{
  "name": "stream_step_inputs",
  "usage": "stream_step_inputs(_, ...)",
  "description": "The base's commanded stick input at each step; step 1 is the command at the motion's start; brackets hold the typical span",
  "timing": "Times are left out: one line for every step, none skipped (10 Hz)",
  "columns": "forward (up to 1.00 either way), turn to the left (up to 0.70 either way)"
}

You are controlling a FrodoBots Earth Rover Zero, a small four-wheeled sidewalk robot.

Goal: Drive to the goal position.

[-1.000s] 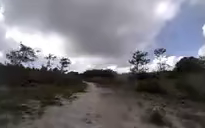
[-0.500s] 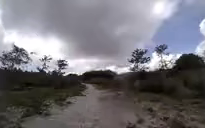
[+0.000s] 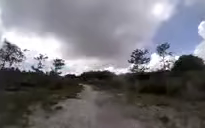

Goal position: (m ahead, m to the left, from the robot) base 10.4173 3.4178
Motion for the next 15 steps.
stream_step_inputs(0.85,0.34)
stream_step_inputs(0.85,0.34)
stream_step_inputs(0.85,0.34)
stream_step_inputs(0.85,0.0)
stream_step_inputs(0.85,0.0)
stream_step_inputs(0.85,0.0)
stream_step_inputs(0.85,0.0)
stream_step_inputs(0.85,0.0)
stream_step_inputs(0.85,0.0)
stream_step_inputs(0.85,0.0)
stream_step_inputs(0.85,0.0)
stream_step_inputs(0.85,0.0)
stream_step_inputs(0.85,0.0)
stream_step_inputs(0.85,0.0)
stream_step_inputs(0.85,0.0)
